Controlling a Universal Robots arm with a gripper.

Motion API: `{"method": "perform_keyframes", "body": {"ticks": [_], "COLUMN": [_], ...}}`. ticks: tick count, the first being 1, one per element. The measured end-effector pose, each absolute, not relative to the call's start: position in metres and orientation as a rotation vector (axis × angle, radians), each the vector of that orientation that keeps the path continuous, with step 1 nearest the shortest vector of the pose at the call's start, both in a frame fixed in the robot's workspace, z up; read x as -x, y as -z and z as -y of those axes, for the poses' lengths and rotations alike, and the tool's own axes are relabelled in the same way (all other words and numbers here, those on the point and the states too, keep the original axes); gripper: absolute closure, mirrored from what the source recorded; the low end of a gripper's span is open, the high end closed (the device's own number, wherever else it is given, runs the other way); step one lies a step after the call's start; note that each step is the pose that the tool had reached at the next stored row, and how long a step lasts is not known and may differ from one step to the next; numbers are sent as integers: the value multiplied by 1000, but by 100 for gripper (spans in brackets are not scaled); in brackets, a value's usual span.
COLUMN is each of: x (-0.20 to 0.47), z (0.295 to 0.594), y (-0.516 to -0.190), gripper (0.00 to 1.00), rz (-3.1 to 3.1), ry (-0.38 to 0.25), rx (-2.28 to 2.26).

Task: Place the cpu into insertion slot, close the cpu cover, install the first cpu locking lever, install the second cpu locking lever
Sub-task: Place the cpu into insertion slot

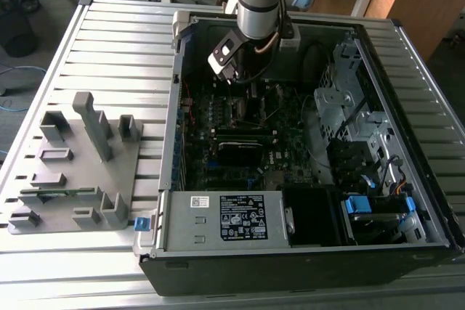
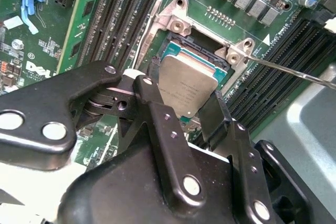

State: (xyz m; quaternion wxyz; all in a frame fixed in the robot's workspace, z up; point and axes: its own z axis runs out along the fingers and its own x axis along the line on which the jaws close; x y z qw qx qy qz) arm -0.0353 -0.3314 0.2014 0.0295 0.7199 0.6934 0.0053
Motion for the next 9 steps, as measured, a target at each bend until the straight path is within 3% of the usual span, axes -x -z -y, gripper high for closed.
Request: {"method": "perform_keyframes", "body": {"ticks": [9], "x": [36], "z": [329], "y": [-199], "gripper": [46], "rz": [-2138], "ry": [-14], "rx": [-2219]}}
